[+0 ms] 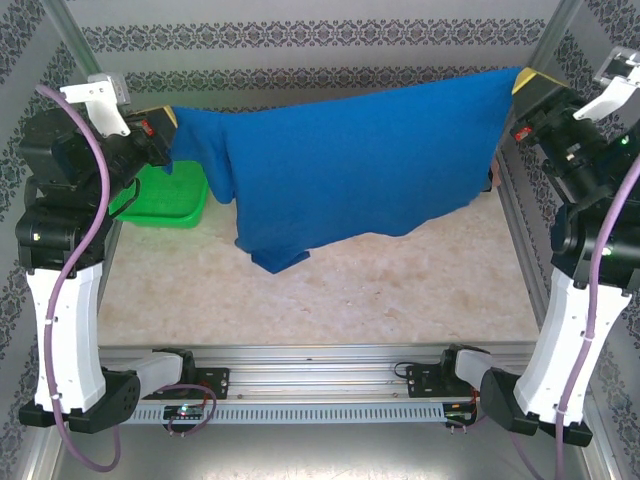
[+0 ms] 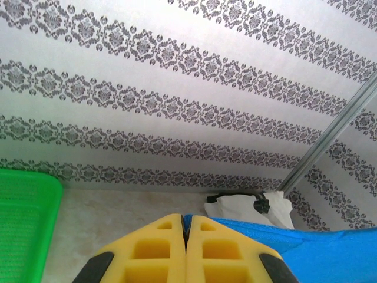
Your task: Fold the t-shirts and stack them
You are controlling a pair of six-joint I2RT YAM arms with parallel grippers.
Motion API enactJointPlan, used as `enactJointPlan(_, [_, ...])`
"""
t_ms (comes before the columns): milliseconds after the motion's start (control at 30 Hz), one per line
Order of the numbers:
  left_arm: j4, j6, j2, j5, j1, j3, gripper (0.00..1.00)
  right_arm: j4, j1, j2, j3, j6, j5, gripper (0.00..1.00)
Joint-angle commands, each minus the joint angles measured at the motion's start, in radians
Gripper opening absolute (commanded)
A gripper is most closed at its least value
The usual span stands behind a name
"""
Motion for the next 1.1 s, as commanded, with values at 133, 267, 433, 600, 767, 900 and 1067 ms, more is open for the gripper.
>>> enactJointPlan(133, [0.108, -0.060, -0.037, 0.118, 0.022, -0.171, 0.00, -0.085, -0.013, -0.031, -0.078, -0.048, 0.081, 0.00])
enactJointPlan(267, [0.202, -0.104, -0.084, 0.156, -0.057, -0.430, 0.00, -0.138, -0.013, -0.094, -0.289, -0.070, 0.132, 0.00])
enactJointPlan(433, [0.304, -0.107, -0.009, 0.170, -0.277, -0.679, 0.00, -0.182, -0.012, -0.168, -0.561, -0.075, 0.196, 0.00])
enactJointPlan(600, [0.467, -0.166, 0.157, 0.264, -0.357, -0.835, 0.00, -0.236, -0.012, -0.166, -0.694, -0.150, 0.309, 0.00])
enactJointPlan(767, [0.495, -0.173, 0.408, 0.307, -0.459, -0.780, 0.00, -0.264, -0.012, -0.148, -0.783, -0.204, 0.426, 0.00])
enactJointPlan(900, [0.549, -0.200, 0.561, 0.348, -0.501, -0.752, 0.01, -0.262, -0.013, -0.124, -0.796, -0.219, 0.446, 0.00])
enactJointPlan(1067, [0.593, -0.267, 0.528, 0.316, -0.509, -0.761, 0.47, -0.261, -0.013, -0.092, -0.795, -0.231, 0.454, 0.00])
